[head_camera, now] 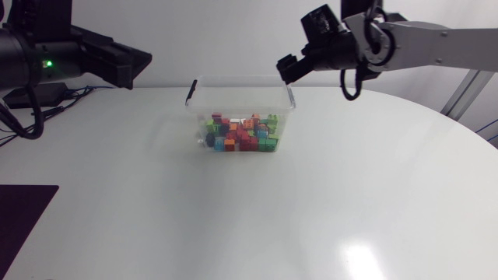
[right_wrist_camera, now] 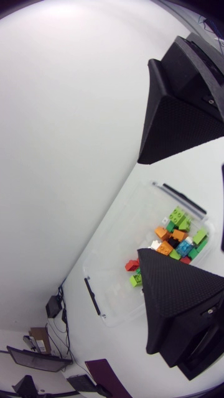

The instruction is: Place the duplo bricks in the container

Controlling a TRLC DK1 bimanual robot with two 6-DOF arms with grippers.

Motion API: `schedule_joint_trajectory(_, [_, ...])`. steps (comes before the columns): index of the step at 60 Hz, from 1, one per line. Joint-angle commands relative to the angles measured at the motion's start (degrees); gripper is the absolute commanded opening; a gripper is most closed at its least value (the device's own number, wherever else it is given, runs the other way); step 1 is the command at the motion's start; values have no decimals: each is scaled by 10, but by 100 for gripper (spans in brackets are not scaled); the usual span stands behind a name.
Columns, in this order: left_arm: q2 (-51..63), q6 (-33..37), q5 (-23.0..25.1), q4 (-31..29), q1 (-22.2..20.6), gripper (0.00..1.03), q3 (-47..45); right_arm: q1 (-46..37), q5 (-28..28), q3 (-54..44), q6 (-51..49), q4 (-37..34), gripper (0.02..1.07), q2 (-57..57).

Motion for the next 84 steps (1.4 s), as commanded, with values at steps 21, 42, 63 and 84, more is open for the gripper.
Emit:
schedule_joint_trajectory(21, [-125,42,-14,8,63,99,-121,-113,8,-236,-25,48,102,-258])
schedule_joint_trajectory(42, [-250,42,-13,24,99,99,-210,-171,16,-414,-24,84,102,-460])
schedule_joint_trajectory(63, [-417,36,-12,40,119,99,-336,-219,11,-540,-25,68,102,-637])
schedule_joint_trajectory(84, [-496,-16,-26,70,123,99,-430,-213,25,-635,30,52,102,-759])
